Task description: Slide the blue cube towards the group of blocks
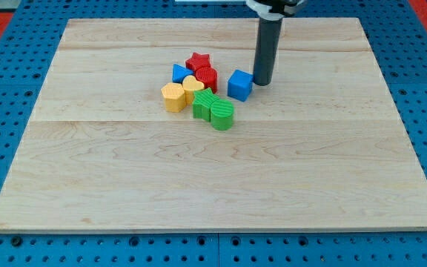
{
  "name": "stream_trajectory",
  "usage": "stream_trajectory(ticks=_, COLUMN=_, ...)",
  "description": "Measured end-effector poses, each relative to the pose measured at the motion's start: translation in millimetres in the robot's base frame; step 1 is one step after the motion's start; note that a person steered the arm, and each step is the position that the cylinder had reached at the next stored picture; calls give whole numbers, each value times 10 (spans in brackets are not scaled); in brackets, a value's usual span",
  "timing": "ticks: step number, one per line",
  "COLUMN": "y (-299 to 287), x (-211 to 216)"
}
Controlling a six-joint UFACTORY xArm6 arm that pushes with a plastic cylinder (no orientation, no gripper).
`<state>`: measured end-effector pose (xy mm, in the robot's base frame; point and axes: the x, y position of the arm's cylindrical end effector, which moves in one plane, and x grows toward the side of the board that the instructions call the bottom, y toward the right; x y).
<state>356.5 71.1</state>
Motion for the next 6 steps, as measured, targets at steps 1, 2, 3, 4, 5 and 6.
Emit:
stream_trajectory(ticks=1, y=-161, x=0)
stream_trajectory(ticks=2, y=-270, x=0)
stream_trajectory(ticks=3, y=-348, x=27)
stream_trajectory(ticks=4, y=-418, x=35)
stream_trajectory(ticks=5, y=-219, x=36)
stream_trajectory(ticks=6, y=-16, x=303)
